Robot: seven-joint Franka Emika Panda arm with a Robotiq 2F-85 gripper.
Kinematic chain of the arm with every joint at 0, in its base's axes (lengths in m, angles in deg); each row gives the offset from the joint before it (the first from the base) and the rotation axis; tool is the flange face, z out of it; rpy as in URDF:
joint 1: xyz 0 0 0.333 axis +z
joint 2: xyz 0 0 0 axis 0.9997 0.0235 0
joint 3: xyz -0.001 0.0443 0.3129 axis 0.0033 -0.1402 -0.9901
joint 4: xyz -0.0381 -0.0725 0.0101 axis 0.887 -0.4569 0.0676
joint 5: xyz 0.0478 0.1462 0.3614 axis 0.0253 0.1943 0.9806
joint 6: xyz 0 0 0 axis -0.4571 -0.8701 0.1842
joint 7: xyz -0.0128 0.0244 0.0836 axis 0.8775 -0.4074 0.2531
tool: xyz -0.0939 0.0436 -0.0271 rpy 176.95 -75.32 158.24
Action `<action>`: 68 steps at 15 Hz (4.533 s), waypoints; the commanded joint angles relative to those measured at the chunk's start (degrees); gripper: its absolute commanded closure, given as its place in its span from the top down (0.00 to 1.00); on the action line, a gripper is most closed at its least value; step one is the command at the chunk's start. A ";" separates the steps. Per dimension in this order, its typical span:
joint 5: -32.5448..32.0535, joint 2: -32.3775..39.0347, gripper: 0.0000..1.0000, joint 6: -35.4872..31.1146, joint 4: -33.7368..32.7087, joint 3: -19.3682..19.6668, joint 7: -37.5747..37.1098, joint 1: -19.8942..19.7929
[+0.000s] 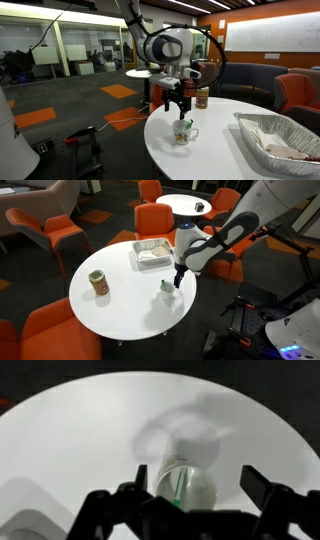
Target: Take the pen out of the mug and put it on the table
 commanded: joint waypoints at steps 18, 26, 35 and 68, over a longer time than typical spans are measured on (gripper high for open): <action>-0.91 3.28 0.91 -10.73 1.77 -0.81 -1.12 0.31; 0.85 8.93 0.36 -14.60 -2.67 -1.99 -1.60 -0.77; 3.89 18.22 0.53 -13.42 -12.29 -3.66 -2.98 -2.57; 3.50 30.20 0.03 15.53 -38.90 -7.83 -2.21 4.87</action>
